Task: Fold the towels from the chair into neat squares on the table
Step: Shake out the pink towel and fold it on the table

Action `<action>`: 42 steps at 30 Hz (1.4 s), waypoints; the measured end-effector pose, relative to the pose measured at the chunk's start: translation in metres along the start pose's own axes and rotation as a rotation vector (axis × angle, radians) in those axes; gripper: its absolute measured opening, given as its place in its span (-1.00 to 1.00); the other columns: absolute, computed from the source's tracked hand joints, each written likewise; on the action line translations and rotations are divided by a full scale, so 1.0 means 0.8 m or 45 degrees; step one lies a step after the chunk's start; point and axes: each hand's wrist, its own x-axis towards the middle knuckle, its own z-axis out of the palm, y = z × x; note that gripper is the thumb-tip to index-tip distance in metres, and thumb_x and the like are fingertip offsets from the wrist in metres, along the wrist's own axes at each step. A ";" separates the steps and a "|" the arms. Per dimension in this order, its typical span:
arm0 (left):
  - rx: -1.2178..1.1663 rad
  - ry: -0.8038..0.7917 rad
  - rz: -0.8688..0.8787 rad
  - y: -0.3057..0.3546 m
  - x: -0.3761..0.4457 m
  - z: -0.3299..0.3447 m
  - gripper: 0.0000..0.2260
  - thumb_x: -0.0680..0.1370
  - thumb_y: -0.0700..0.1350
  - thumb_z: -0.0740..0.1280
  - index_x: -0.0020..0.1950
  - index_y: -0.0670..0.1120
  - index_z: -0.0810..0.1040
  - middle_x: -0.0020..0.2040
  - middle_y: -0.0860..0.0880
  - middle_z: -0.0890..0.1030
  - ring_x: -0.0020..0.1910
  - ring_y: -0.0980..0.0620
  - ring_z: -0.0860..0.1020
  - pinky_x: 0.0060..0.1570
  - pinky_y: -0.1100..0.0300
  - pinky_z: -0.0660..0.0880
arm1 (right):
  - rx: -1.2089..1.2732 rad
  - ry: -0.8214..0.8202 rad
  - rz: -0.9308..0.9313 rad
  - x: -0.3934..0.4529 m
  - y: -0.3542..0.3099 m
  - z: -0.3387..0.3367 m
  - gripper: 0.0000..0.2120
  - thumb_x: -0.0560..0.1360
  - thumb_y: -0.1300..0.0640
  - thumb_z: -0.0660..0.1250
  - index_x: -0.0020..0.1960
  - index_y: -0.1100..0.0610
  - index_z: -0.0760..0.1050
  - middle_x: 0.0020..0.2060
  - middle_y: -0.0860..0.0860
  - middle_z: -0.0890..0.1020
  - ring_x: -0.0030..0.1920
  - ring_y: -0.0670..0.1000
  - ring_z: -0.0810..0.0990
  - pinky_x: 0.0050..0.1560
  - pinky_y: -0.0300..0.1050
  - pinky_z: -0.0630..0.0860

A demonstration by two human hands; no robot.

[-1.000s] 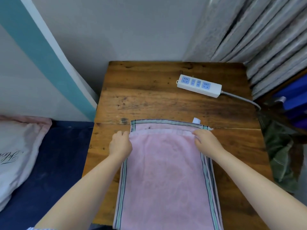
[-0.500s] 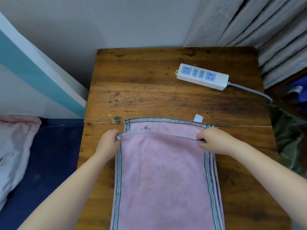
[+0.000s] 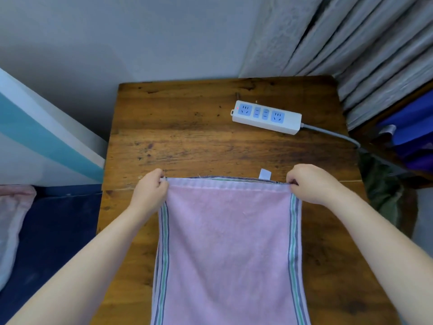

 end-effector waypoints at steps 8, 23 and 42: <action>0.665 -0.371 0.090 -0.006 0.045 0.023 -0.77 0.56 -0.10 0.14 -0.09 -0.20 0.52 0.02 -0.16 0.46 0.02 -0.11 0.43 -0.09 0.12 0.40 | 0.195 -0.231 -0.046 0.045 0.007 0.034 -0.91 0.50 0.21 0.23 -0.13 0.14 0.50 -0.12 0.04 0.53 -0.11 -0.01 0.49 -0.16 -0.22 0.45; 0.593 -0.482 0.231 -0.006 0.054 -0.012 -0.82 0.54 -0.16 0.29 0.08 -0.15 0.61 0.01 -0.08 0.63 -0.06 0.00 0.52 -0.01 0.15 0.49 | 0.167 -0.209 -0.145 0.044 0.013 0.032 -0.94 0.50 0.16 0.26 -0.09 0.03 0.49 -0.14 -0.05 0.51 -0.08 -0.03 0.52 -0.06 -0.18 0.52; 0.714 -0.223 0.498 -0.029 0.027 -0.073 -0.78 0.59 -0.16 0.19 0.16 -0.17 0.55 0.04 -0.13 0.56 0.03 -0.08 0.51 -0.09 0.15 0.43 | -0.056 0.028 -0.328 0.008 -0.005 -0.032 -0.78 0.53 0.22 0.22 0.14 0.15 0.54 0.04 0.04 0.61 0.08 0.02 0.51 0.09 -0.14 0.45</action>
